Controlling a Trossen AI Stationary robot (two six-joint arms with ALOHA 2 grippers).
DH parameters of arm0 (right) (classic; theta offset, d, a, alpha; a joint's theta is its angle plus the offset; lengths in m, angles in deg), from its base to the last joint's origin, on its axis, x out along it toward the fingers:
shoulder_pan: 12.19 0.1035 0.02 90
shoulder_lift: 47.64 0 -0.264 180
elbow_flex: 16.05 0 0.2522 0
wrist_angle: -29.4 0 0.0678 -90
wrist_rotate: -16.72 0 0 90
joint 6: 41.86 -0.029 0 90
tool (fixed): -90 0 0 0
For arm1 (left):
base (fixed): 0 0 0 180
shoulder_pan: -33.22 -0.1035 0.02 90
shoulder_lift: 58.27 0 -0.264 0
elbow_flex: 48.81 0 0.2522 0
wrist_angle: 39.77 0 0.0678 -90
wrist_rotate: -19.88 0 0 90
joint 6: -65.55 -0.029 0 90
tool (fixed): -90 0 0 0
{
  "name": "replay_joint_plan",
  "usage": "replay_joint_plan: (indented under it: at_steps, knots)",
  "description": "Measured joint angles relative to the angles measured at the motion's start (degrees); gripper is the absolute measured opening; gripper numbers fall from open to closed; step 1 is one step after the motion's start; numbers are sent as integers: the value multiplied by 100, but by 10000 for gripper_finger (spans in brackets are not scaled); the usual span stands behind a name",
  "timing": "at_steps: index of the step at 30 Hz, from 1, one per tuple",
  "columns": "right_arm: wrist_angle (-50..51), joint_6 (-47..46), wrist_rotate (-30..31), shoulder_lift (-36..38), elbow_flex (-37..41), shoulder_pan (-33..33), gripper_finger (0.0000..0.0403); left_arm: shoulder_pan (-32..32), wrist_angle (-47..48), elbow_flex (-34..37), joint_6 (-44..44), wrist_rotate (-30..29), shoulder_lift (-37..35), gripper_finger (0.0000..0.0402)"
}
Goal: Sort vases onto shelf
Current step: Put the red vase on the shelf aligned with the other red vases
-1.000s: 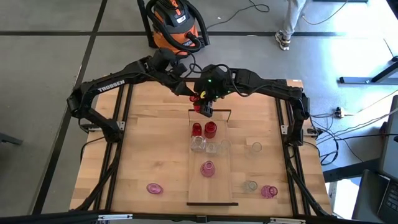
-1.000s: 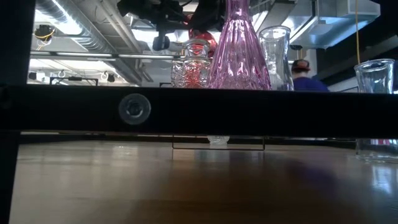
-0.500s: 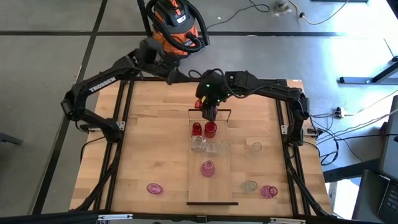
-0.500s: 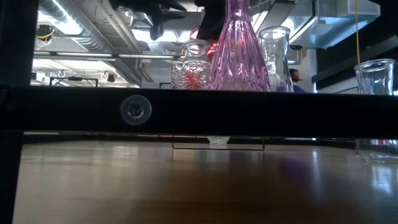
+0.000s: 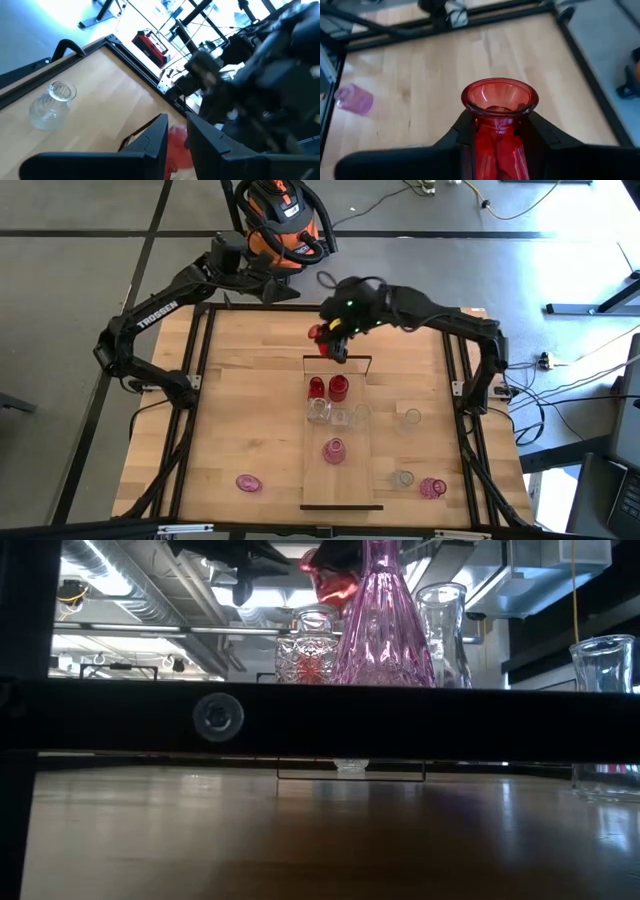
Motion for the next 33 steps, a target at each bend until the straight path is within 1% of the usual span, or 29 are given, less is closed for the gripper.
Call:
replay_joint_plan:
  at_steps: [3, 5, 9, 12, 17, 19, 21, 23, 27, 33]
  knots:
    - [-67, 3, 13, 278, 52, -154, 82, 2, 10, 2, -77, -14, 0, 64]
    - [-212, -2, 13, 550, 229, -244, 82, 2, 10, 2, -83, -72, 0, 64]
    - [-752, -259, -43, 1340, 1011, -450, 81, 2, 15, 2, -188, -153, 0, 64]
    - [-1437, -528, -49, 2185, 1994, -546, 81, 2, 19, 2, -199, -158, 0, 64]
    - [-3445, -1321, -34, 3915, 4151, -533, 81, 2, 30, 4, -231, -275, 0, 64]
    - [-4086, -1632, 29, 4583, 4994, -516, 81, 2, 28, 7, -234, -331, 2, 64]
    - [-4641, -1822, 257, 5176, 5785, -380, 81, 2, 28, 7, -238, -387, 2, 64]
    - [-5025, -1927, 582, 5620, 6394, -163, 81, 2, 21, 7, -238, -451, 2, 64]
    - [-5177, -1956, 966, 6078, 7186, 294, 81, 2, 15, 7, -238, -474, 4, 64]
    - [-5954, -1960, 964, 6145, 8103, 777, 81, 4, 13, 7, -236, -714, 7, 64]
